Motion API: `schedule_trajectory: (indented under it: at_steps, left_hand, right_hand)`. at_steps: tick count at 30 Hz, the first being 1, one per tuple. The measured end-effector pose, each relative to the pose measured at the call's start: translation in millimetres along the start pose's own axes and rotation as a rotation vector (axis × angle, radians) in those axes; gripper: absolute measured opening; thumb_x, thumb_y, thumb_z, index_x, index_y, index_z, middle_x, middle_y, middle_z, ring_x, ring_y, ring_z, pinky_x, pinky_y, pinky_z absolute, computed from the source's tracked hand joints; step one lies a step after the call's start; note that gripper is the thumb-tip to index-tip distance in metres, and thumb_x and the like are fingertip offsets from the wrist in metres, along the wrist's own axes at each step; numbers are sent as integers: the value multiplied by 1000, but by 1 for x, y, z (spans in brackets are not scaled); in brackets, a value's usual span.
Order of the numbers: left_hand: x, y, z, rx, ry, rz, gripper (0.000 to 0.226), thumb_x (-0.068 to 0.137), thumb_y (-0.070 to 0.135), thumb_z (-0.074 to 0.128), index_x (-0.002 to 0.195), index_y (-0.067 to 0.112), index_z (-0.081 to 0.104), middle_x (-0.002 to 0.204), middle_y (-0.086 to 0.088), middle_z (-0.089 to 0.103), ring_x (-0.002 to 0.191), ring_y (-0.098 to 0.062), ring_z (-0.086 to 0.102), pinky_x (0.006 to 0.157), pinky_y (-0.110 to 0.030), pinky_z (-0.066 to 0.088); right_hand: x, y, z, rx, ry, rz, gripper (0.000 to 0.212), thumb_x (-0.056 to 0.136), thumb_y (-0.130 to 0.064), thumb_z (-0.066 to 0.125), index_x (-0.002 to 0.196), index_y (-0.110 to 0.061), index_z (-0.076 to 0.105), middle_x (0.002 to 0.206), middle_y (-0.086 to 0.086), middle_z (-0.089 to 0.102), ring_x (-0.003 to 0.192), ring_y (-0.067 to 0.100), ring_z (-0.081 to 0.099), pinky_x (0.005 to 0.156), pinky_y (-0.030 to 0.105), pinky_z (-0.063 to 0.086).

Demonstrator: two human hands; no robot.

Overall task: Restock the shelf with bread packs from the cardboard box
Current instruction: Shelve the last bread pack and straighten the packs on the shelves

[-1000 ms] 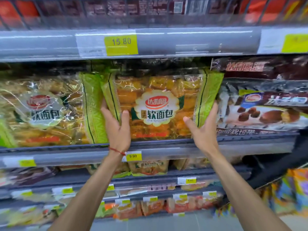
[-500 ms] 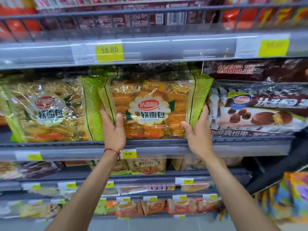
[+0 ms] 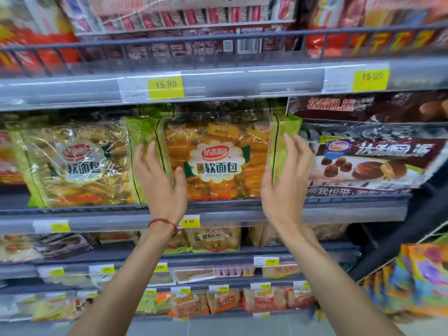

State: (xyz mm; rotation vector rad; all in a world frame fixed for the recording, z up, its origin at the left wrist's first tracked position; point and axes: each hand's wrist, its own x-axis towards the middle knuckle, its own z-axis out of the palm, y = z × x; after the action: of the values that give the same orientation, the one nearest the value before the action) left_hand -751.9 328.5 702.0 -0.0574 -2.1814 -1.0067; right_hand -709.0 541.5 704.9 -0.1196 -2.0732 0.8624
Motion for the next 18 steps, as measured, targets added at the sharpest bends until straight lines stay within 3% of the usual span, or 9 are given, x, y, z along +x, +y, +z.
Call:
schedule_trajectory:
  at_steps: [4,7,10,13,15,18]
  left_hand:
    - [26,8,-3,298,-49,300,35,97,24,55,127,7,52,130,-20,50,127,-42,39,112,-52,30]
    - [43,16,-3,427,-102,485,37,96,27,54,131,13,50,104,-15,59,100,-38,54,99,-54,41]
    - [57,17,-3,458,-182,516,44,95,25,53,138,24,50,119,-12,63,113,-38,55,107,-52,38]
    - [66,15,-7,454,-204,536,30,97,28,55,126,30,63,122,-5,63,113,-36,56,94,-47,44]
    - [70,14,-8,431,-192,530,24,97,30,58,119,30,67,118,-3,64,109,-34,56,86,-43,44]
    - [76,10,-8,418,-196,486,26,96,35,57,120,27,64,120,-2,61,111,-31,50,90,-43,41]
  right_hand:
    - [21,-21,10,-167,-87,-237,44,96,-12,61,139,-12,55,145,8,48,137,26,40,118,43,32]
    - [40,-37,19,-271,-159,-378,44,96,-17,62,139,-14,55,140,7,55,129,24,45,111,46,39]
    - [58,-48,27,-370,-300,-408,47,97,-22,62,143,-19,55,141,6,59,128,29,54,103,46,45]
    - [68,-46,31,-421,-379,-408,38,95,-19,66,133,-21,65,139,4,63,129,33,56,99,49,50]
    - [68,-42,31,-421,-361,-398,33,91,-16,71,124,-20,70,131,4,67,124,33,57,95,48,52]
    - [73,-36,29,-415,-274,-349,27,86,-29,78,112,-22,72,118,3,70,117,31,57,90,41,47]
